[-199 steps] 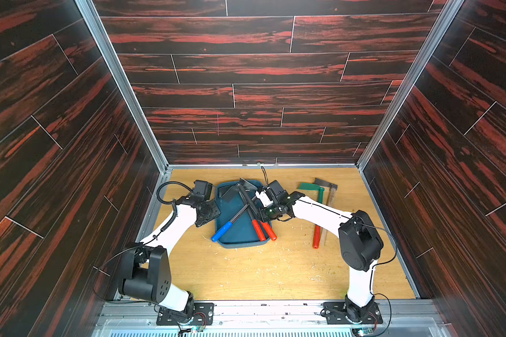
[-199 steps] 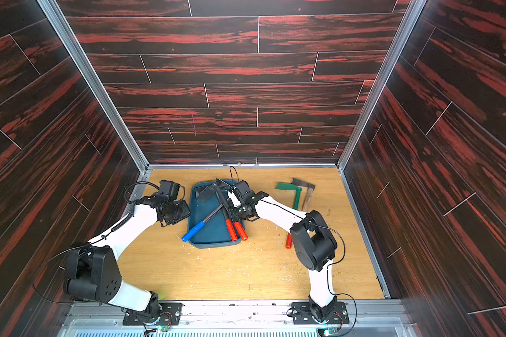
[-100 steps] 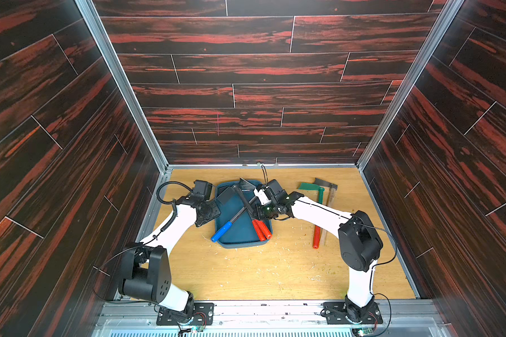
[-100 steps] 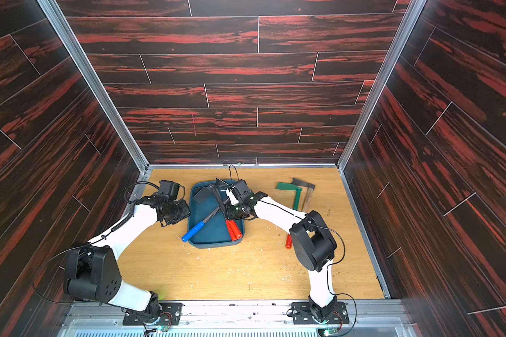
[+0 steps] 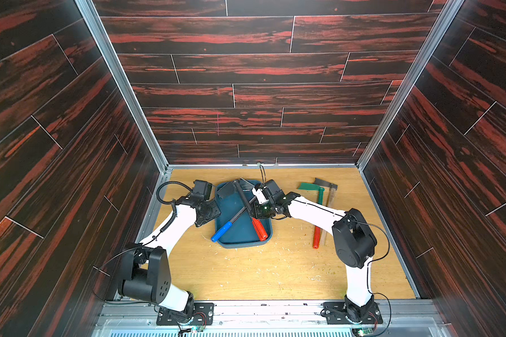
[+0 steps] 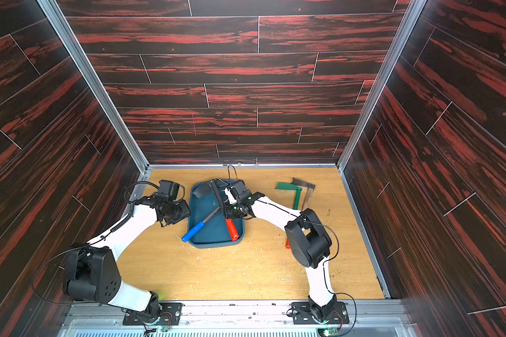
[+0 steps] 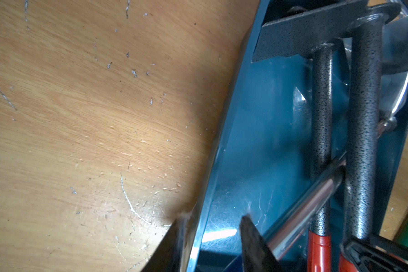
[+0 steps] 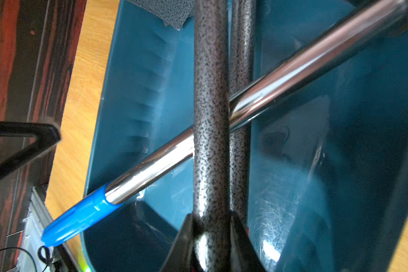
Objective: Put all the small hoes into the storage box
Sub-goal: Place the hoe in the storage box.
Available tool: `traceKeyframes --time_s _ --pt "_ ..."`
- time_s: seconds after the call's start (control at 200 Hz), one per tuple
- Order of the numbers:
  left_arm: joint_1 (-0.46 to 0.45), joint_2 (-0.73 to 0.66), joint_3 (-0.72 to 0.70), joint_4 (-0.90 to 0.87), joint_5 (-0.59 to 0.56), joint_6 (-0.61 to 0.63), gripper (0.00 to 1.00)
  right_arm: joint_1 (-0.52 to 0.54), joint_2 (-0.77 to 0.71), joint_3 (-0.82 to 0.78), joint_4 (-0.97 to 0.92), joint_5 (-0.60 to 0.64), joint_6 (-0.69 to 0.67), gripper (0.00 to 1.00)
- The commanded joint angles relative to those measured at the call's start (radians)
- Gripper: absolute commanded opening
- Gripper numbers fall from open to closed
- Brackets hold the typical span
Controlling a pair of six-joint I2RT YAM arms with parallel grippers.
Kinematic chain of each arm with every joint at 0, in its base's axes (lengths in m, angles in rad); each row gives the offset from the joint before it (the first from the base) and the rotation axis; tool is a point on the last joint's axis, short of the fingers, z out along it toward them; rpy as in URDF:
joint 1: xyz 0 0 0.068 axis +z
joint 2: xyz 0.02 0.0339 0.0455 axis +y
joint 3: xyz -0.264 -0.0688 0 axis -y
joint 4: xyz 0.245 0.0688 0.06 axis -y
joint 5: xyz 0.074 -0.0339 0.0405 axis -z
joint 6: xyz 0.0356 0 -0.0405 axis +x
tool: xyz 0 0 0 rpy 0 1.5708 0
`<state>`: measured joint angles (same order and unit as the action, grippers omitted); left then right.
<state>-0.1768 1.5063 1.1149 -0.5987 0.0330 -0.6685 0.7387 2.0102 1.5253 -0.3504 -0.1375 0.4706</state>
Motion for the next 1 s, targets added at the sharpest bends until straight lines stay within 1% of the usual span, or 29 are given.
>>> traceKeyframes --time_s 0.0,0.13,0.281,0.461,0.626,0.762,0.877,0.997 --pt "0.005 -0.049 0.023 -0.022 -0.013 0.009 0.47 0.013 0.03 0.012 -0.043 0.026 -0.022 0.28" --pt "0.005 -0.061 0.026 -0.03 -0.029 0.013 0.54 0.014 0.005 0.009 -0.065 0.057 -0.032 0.35" --pt "0.004 -0.066 0.042 -0.039 -0.041 0.02 0.57 0.013 -0.059 -0.008 -0.085 0.103 -0.053 0.43" --pt "-0.005 -0.077 0.081 -0.061 -0.067 0.035 0.58 0.014 -0.132 -0.008 -0.099 0.144 -0.07 0.46" --pt "-0.031 -0.074 0.159 -0.105 -0.104 0.056 0.59 0.01 -0.175 0.01 -0.106 0.165 -0.076 0.46" --pt "-0.098 -0.04 0.26 -0.141 -0.141 0.075 0.59 -0.022 -0.24 -0.006 -0.095 0.166 -0.049 0.46" --pt "-0.168 0.036 0.376 -0.156 -0.167 0.093 0.59 -0.105 -0.343 -0.098 -0.039 0.156 0.008 0.46" --pt "-0.246 0.15 0.52 -0.198 -0.179 0.117 0.59 -0.193 -0.423 -0.171 -0.052 0.212 0.036 0.46"
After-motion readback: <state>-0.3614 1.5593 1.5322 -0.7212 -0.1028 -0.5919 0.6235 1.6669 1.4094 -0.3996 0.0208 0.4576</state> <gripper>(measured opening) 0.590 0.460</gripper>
